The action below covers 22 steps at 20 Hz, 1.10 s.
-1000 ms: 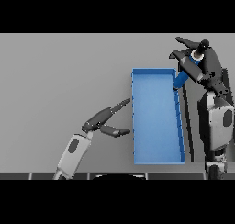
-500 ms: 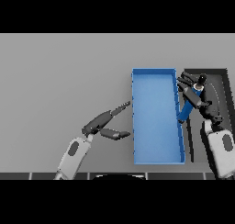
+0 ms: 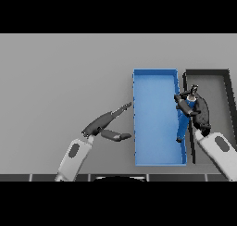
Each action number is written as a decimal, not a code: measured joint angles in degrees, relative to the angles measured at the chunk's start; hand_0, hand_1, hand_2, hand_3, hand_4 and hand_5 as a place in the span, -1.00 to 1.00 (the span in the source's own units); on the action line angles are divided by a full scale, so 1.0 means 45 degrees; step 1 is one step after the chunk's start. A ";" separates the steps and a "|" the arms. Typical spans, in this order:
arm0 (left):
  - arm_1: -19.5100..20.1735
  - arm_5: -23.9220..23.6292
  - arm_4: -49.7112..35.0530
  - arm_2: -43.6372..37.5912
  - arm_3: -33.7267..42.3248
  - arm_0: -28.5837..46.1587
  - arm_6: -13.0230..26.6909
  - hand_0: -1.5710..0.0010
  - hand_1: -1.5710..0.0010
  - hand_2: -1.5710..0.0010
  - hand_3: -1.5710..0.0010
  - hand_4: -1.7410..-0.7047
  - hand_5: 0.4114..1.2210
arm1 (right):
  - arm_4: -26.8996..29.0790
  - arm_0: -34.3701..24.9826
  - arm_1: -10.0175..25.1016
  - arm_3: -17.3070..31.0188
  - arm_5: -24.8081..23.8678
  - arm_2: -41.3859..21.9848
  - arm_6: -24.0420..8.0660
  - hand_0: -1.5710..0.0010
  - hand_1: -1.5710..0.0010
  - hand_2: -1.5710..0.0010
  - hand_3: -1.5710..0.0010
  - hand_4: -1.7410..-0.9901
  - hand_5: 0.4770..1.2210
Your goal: Pick up the blue pipe and place it into the blue bin.
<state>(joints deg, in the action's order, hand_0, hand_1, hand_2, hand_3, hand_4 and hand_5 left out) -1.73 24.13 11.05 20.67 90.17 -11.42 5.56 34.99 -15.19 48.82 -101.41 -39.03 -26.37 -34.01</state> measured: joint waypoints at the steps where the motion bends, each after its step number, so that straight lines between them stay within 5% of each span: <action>1: 0.0113 0.0012 -0.0034 -0.0087 0.0024 0.0024 0.0012 1.00 1.00 1.00 1.00 0.67 -0.97 | 0.0544 -0.0201 0.0563 0.0039 -0.0190 -0.0491 -0.0160 0.05 0.13 0.13 0.49 -0.13 1.00; 4: 0.0057 0.0012 -0.0006 -0.0023 0.0033 0.0029 0.0079 1.00 1.00 1.00 1.00 0.66 -0.96 | 0.2135 -0.0872 0.1646 0.0548 0.0230 -0.2064 -0.0209 0.51 0.55 0.55 0.74 0.39 0.77; 8: 0.0021 0.0026 -0.0085 -0.0017 0.0180 0.0062 0.0385 1.00 1.00 1.00 1.00 0.65 -0.96 | 0.2678 -0.2758 0.2769 0.0921 0.1025 -0.4661 -0.0184 0.80 0.82 0.82 0.89 0.75 0.23; 16: 0.0039 -0.0023 0.0026 0.0134 0.0373 0.0297 0.0189 1.00 1.00 1.00 1.00 0.65 -0.96 | 0.3410 -0.4104 0.3318 0.1503 0.1259 -0.6950 -0.0208 0.97 0.97 0.97 0.98 0.88 -0.36; 22: -0.0005 -0.0074 0.0084 0.0110 0.0252 0.0153 0.0247 1.00 1.00 1.00 1.00 0.65 -0.95 | 0.3660 -0.4685 0.3423 0.1473 0.1292 -0.7523 -0.0208 0.99 0.99 0.99 1.00 0.91 -0.51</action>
<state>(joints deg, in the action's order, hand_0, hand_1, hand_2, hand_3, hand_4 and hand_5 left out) -1.75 23.79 11.43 21.17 91.30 -10.73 6.67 51.46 -36.27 64.22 -94.79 -33.22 -60.22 -34.95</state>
